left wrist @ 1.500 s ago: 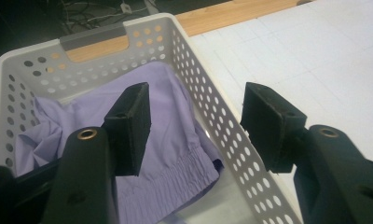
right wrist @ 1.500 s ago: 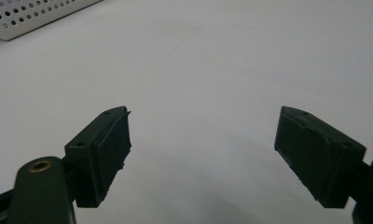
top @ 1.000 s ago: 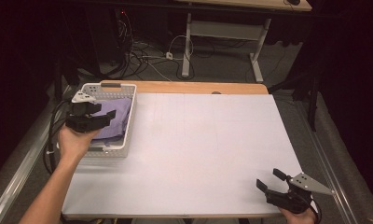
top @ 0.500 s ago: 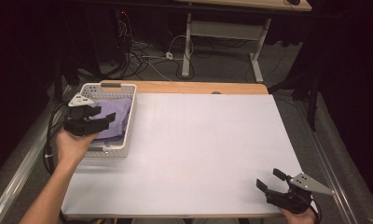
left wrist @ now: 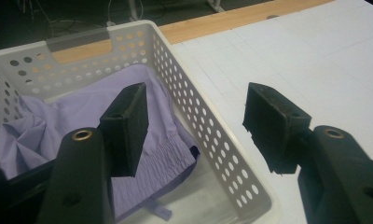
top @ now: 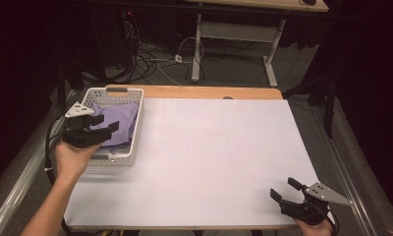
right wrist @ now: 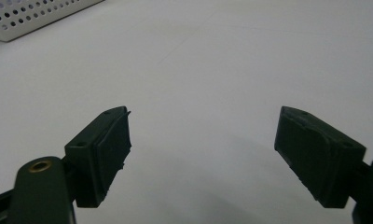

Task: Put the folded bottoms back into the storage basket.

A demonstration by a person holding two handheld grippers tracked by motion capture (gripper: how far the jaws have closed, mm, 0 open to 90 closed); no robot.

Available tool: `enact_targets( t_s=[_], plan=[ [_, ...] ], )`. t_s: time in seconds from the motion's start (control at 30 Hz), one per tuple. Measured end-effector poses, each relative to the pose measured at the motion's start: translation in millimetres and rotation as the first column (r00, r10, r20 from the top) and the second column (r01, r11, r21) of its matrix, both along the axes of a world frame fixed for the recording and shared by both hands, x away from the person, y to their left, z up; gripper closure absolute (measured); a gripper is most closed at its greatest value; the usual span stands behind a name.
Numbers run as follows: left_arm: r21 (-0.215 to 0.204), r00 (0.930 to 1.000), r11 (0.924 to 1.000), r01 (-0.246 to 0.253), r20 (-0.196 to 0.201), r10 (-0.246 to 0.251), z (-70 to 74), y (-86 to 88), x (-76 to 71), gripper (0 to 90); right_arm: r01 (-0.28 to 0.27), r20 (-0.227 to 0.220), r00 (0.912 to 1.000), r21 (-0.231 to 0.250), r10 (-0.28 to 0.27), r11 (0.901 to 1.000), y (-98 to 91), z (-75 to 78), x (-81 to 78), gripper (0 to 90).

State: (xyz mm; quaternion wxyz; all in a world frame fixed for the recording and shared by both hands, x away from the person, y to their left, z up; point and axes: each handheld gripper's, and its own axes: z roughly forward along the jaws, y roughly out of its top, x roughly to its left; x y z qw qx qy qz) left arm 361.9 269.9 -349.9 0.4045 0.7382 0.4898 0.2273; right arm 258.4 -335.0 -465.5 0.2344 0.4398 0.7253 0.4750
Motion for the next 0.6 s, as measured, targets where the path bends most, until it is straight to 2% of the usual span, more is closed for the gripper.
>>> enact_targets(
  t_s=[0.6],
  plan=[
    [-0.029,0.9998,0.9996,-0.004,0.021,0.005,-6.8,6.9,-14.3,37.1,0.0,0.001,1.0,-0.001,0.0,1.0,0.1,0.1,-0.1,19.1]
  ],
)
